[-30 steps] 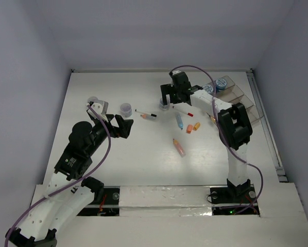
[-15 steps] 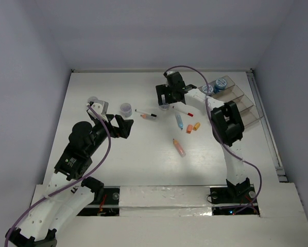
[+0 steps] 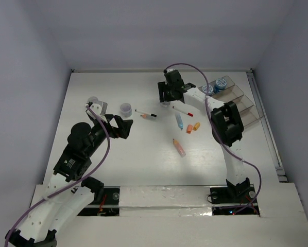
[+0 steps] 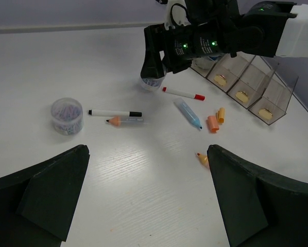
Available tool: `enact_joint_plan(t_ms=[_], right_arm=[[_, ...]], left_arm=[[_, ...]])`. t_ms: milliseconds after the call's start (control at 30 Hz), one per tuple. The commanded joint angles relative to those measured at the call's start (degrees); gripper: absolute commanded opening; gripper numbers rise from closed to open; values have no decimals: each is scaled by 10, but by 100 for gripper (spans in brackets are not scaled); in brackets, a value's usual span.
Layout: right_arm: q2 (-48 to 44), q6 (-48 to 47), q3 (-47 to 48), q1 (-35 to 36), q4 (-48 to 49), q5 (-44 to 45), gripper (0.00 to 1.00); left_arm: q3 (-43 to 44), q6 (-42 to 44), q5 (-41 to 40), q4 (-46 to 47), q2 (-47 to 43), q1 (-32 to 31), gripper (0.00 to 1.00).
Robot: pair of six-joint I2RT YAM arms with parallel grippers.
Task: Sort the stationery into containers
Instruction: Pick up the stationery from the center of the board, then place the stationery in the storage box.
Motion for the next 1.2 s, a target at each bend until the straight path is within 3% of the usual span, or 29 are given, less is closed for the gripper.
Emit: enact_joint_plan(t_ms=[0, 67, 333, 567, 1167], right_arm=[[-105, 11, -7, -6, 60, 86, 39], [-136, 19, -30, -28, 69, 112, 39], [-280, 82, -188, -236, 113, 100, 39], [-259, 56, -193, -335, 113, 105, 38], [-169, 31, -147, -374, 104, 98, 40]], left_arm=[[-2, 5, 8, 28, -11, 4, 99], [-2, 5, 10, 28, -14, 4, 99], [-2, 5, 6, 26, -31, -3, 99], [-2, 6, 3, 24, -30, -9, 99], [-1, 6, -1, 23, -12, -9, 99]])
